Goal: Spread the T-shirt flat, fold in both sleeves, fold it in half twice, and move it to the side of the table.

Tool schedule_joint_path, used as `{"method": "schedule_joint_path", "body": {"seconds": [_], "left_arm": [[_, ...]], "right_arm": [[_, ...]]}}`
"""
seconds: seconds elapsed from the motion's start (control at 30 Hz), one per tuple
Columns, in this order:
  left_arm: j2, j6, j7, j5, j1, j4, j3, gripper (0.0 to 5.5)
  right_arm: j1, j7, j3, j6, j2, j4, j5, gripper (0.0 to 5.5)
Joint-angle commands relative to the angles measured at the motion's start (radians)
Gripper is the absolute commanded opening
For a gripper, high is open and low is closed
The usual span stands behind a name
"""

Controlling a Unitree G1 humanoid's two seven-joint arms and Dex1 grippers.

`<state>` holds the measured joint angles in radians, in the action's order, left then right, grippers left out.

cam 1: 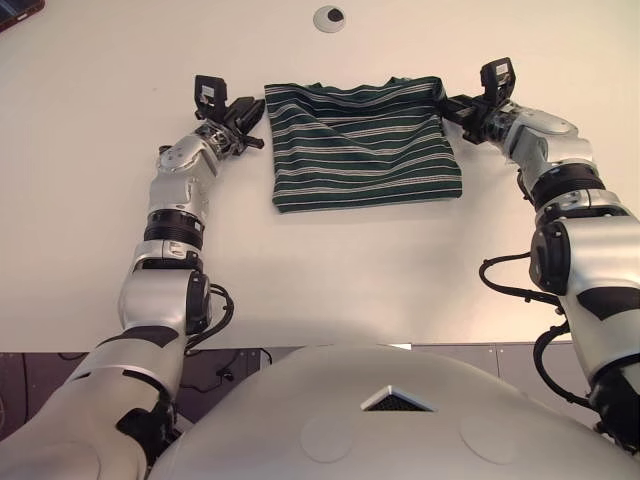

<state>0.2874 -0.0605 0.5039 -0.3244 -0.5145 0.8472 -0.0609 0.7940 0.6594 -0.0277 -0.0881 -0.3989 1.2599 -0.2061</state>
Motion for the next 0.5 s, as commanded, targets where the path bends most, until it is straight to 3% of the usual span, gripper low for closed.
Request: {"method": "schedule_joint_path", "body": {"seconds": [0.03,0.2,0.3,0.43,0.5], "left_arm": [[0.023,0.028,-0.048,0.001,0.039,-0.046,-0.071,1.11],[0.004,0.020,-0.005,-0.015,0.140,-0.367,-0.055,0.92],[0.028,-0.099,0.125,0.008,0.236,-0.652,0.117,0.47],[0.066,-0.163,0.193,0.127,0.289,-0.682,0.272,0.00],[0.120,-0.187,0.225,0.258,0.309,-0.656,0.396,0.00]], "right_arm": [[0.036,-0.075,0.077,0.021,0.005,0.012,-0.005,0.93],[0.071,-0.196,0.167,0.037,0.007,0.018,-0.009,0.95],[0.076,-0.131,0.129,0.102,0.034,-0.003,0.049,0.62],[0.082,-0.089,0.070,0.113,0.103,0.023,0.126,0.03],[0.074,-0.121,0.001,0.102,0.129,0.043,0.214,0.03]]}}
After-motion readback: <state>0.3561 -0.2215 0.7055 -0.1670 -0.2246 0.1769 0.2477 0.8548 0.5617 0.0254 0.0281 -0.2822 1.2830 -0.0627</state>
